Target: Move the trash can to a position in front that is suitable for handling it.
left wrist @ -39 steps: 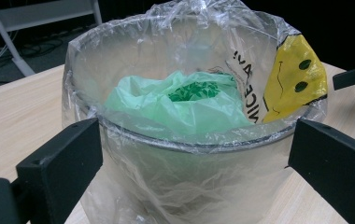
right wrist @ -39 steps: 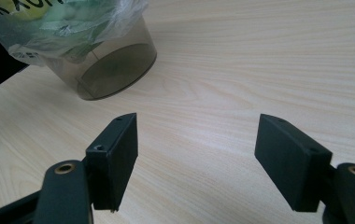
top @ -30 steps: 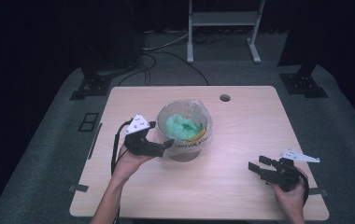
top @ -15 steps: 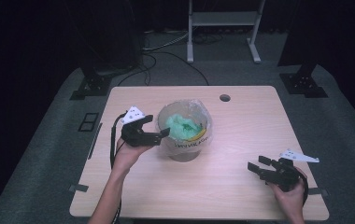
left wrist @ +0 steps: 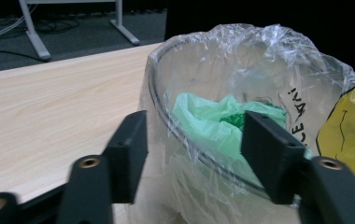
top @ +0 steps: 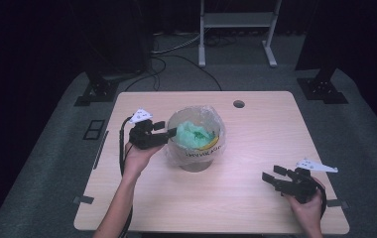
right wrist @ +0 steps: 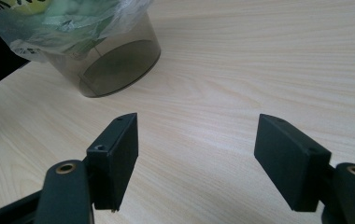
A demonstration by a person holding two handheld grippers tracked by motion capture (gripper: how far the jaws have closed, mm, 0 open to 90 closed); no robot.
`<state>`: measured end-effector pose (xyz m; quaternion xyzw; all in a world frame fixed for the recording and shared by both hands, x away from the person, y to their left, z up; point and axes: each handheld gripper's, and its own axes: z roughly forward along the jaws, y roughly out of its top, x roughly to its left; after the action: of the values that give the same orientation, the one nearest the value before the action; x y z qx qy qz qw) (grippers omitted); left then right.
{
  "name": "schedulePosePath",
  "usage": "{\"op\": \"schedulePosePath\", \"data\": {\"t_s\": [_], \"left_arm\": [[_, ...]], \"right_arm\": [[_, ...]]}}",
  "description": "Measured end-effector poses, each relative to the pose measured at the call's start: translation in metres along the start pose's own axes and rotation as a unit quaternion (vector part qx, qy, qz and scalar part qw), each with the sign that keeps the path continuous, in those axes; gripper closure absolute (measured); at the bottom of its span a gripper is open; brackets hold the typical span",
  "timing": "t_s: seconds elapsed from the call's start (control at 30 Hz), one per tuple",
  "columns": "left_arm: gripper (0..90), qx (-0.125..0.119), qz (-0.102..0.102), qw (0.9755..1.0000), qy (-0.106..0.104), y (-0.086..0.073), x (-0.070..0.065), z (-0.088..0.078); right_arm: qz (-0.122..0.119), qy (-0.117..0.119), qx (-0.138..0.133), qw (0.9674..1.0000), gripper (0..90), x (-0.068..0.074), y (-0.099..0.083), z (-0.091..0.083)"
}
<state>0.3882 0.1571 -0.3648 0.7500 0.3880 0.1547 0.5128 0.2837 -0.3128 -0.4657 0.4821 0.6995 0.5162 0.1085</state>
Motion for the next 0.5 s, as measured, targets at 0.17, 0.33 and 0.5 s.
{"op": "schedulePosePath", "data": {"t_s": [0.17, 0.33, 0.5], "left_arm": [[54.4, 0.0, 0.006, 1.0, 0.003, 0.001, 0.0006, 0.0009], [66.3, -0.01, 0.015, 0.9997, 0.019, 0.0038, 0.0005, -0.0016], [78.4, -0.018, 0.029, 0.9987, 0.037, 0.0058, -0.0013, -0.0035]], "right_arm": [[-0.002, 0.001, -0.002, 1.0, 29.8, 0.0, 0.0002, -0.0002], [-0.001, 0.001, -0.002, 1.0, 29.8, 0.0007, 0.0005, 0.0004], [-0.002, 0.002, -0.001, 1.0, 29.8, 0.0014, 0.0011, 0.0013]]}}
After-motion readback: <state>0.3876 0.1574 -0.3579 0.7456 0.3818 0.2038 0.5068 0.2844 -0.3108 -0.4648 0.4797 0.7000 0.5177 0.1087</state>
